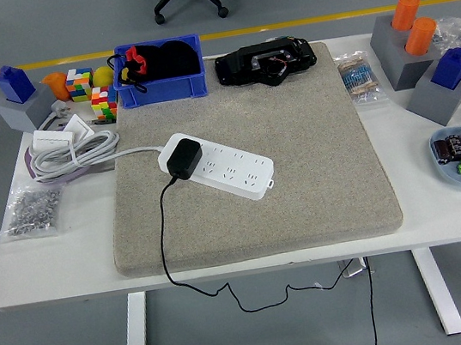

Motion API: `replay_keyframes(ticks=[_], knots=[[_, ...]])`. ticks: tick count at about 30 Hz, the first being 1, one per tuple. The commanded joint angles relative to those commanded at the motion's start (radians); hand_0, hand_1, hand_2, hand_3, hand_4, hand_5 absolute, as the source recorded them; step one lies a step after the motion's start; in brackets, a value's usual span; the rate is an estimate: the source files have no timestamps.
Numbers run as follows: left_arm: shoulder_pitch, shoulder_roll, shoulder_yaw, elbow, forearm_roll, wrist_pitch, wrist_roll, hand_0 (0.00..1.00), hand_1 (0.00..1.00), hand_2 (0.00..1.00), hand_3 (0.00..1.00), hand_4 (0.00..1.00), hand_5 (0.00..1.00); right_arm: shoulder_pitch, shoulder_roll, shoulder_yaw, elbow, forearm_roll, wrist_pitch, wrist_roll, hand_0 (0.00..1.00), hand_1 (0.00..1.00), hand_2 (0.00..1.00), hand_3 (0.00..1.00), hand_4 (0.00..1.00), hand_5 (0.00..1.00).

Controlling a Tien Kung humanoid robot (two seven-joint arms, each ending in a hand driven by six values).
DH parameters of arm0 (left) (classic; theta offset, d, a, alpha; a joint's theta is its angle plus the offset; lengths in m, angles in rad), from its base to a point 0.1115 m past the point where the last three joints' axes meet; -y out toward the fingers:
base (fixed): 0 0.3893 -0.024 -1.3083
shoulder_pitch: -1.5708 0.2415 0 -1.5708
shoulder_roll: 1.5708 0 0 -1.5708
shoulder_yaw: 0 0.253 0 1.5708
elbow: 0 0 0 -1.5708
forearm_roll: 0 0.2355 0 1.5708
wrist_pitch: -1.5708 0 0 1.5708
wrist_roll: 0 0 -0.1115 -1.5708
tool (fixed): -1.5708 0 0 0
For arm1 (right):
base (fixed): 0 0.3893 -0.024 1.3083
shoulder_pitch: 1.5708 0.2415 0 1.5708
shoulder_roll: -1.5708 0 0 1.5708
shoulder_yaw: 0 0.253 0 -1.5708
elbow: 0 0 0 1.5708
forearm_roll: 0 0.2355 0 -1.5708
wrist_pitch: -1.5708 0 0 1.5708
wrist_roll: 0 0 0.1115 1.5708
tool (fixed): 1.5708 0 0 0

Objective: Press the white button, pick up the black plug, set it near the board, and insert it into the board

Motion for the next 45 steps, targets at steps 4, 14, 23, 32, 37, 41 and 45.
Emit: replay_keyframes(ticks=[4, 14, 23, 32, 37, 41, 45], knots=[[0.006, -0.001, -0.015, -0.001, 0.005, -0.014, 0.020, 0.770, 0.809, 0.732, 0.714, 0.777, 0.319, 0.003, 0.003, 0.007, 0.001, -0.003, 0.000, -0.001, 0.584, 0.495, 0.498, 0.532, 0.640, 0.323], [0.011, -0.008, -0.024, -0.001, 0.002, -0.013, 0.014, 0.761, 0.803, 0.732, 0.713, 0.777, 0.320, -0.002, 0.005, 0.013, 0.000, -0.010, 0.007, -0.013, 0.588, 0.495, 0.500, 0.532, 0.641, 0.323], [0.011, -0.007, -0.031, -0.006, 0.002, -0.025, 0.024, 0.761, 0.804, 0.731, 0.713, 0.778, 0.321, 0.008, 0.010, 0.024, 0.002, -0.015, 0.010, -0.015, 0.588, 0.496, 0.504, 0.532, 0.642, 0.322], [0.012, -0.010, -0.035, -0.008, 0.000, -0.024, 0.019, 0.760, 0.802, 0.725, 0.710, 0.777, 0.321, 0.006, 0.010, 0.027, 0.001, -0.019, 0.010, -0.017, 0.589, 0.497, 0.506, 0.532, 0.642, 0.322], [0.016, -0.008, -0.034, -0.010, -0.001, -0.023, 0.016, 0.759, 0.801, 0.722, 0.710, 0.777, 0.324, 0.003, 0.010, 0.028, 0.001, -0.020, 0.010, -0.017, 0.588, 0.498, 0.506, 0.532, 0.642, 0.323], [0.013, -0.008, -0.035, -0.013, -0.002, -0.027, 0.017, 0.757, 0.799, 0.723, 0.710, 0.776, 0.323, 0.003, 0.013, 0.029, 0.000, -0.020, 0.011, -0.018, 0.589, 0.498, 0.505, 0.532, 0.644, 0.325], [0.012, -0.007, -0.033, -0.015, -0.002, -0.041, 0.023, 0.757, 0.799, 0.723, 0.710, 0.776, 0.323, 0.003, 0.013, 0.030, -0.001, -0.022, 0.011, -0.019, 0.589, 0.498, 0.505, 0.532, 0.644, 0.325]])
